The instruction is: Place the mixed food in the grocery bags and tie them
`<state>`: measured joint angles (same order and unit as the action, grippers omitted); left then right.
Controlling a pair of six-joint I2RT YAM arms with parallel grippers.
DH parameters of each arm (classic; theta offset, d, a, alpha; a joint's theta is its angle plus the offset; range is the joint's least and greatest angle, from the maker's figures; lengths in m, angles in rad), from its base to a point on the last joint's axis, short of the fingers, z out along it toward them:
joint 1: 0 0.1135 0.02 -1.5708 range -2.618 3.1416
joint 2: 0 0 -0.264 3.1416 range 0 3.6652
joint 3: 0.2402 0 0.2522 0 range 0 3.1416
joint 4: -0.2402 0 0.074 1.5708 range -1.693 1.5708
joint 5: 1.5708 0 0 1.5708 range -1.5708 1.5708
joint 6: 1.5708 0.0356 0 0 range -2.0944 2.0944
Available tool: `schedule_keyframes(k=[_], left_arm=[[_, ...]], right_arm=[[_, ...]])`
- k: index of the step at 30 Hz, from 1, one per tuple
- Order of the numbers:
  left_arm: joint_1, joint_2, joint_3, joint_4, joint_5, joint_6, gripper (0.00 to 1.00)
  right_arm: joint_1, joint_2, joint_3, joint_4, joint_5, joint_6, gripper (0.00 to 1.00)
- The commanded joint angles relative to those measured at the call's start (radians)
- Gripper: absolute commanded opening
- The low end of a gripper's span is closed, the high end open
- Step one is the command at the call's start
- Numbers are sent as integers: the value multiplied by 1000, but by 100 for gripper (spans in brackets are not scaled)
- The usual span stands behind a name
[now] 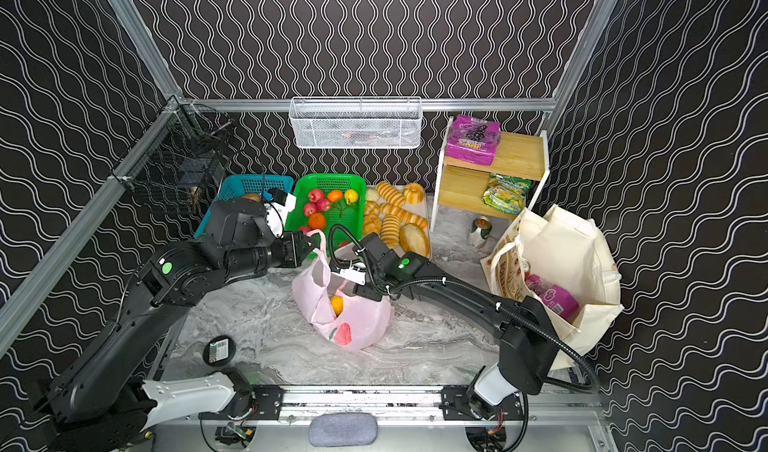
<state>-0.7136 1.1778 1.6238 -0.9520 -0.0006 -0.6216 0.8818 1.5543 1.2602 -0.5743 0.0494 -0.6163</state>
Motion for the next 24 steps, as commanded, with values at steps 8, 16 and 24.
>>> schedule_keyframes(k=[8,16,24], left_arm=[[5,-10,-4,17,-21,31,0],[6,-11,-24,26,-10,43,0],[6,21,-9,32,-6,53,0]], right_arm=[[1,-105,-128,58,102,77,0],[-5,-326,-235,257,67,193,0],[-101,-617,-513,660,-25,421,0]])
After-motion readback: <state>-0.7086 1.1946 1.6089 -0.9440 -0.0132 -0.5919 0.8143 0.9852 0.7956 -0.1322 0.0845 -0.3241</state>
